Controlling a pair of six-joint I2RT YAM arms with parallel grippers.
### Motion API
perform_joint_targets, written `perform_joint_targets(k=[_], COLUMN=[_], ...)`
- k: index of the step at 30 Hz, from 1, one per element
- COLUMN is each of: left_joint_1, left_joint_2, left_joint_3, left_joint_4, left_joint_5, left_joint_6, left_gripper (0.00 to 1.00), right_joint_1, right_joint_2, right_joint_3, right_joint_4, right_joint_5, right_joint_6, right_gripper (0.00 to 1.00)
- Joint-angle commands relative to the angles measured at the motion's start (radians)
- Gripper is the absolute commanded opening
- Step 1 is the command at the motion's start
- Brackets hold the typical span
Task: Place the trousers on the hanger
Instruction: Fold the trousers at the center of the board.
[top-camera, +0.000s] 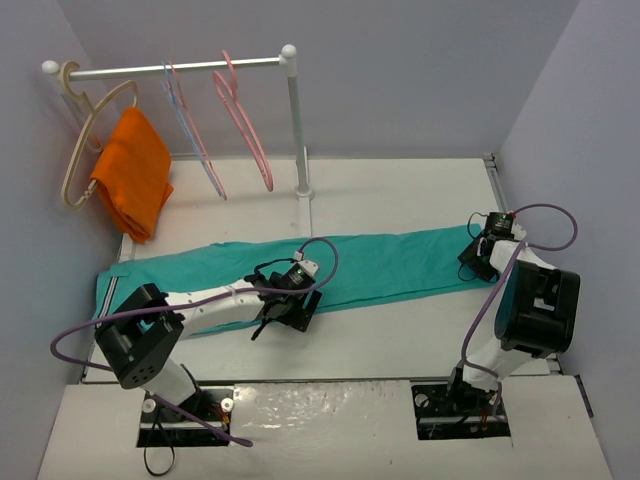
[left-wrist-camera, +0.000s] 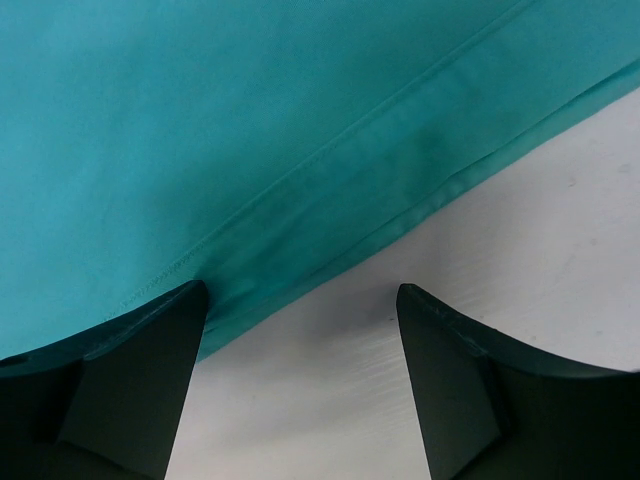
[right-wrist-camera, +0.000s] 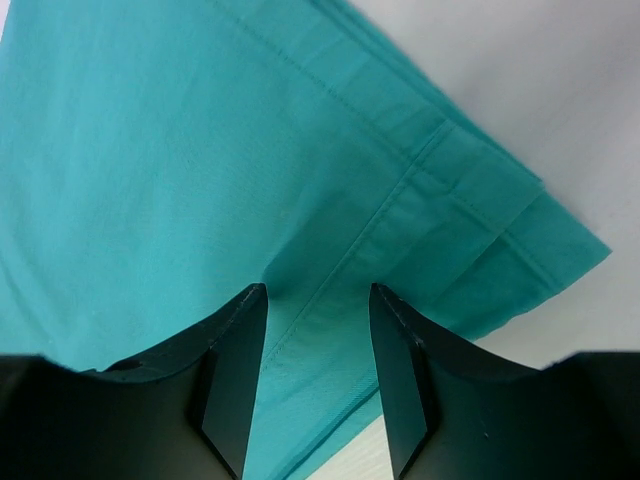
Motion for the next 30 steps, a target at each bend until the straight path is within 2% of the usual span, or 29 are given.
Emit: perform_joint_targets(k=[1,5,8,12,17,23,27,30], left_joint_1=[0.007,0.015,0.023,0.054,0.183,0.416,0.536,0.563], left_joint_2=[-0.025,-0.043,-0.096,-0.235,-0.371,-0.469,-0.443,-0.382], left_joint_3=[-0.020,0.008,0.058,0.097,0.043,-0.079,-0.136,-0.167], left_joint_4=[0.030,-0.011,-0.072,-0.154,-0.211,-0.215,-0.162,-0.129], left_joint_5=[0.000,0.006,-0.026,-0.087,-0.113,-0.054,0.023,0.023], left_joint_6=[-0.082,-0.102,-0.109,-0.148,-0.221,-0.260,-0.289,-0.317], left_gripper=[0.72,0.72,0.73,0.77,0.79,0.79,0.79,0.79], right_joint_1=[-0.052,-0.043,0.029,0.166,0.472,0.819,0.948,1.003], right_joint_2=[0.024,-0.035,-0.122,-0.248,-0.288,-0.185,-0.055,0.061], right_joint_3=[0.021,0.052,0.073,0.075,0.080,0.055,0.074,0.086], right_joint_4=[-0.003,-0.015,-0.022,-0.001,0.011,0.114,0.153,0.150], right_joint_5=[0.120,0.131,0.150,0.033,-0.010,0.001,0.019,0.052], right_joint_6=[0.014,0.012,-0.010,-0.026,0.002,0.049,0.063,0.100], right_gripper=[0.43,0.43,0.43,0.43,0.43,0.43,0.43,0.43])
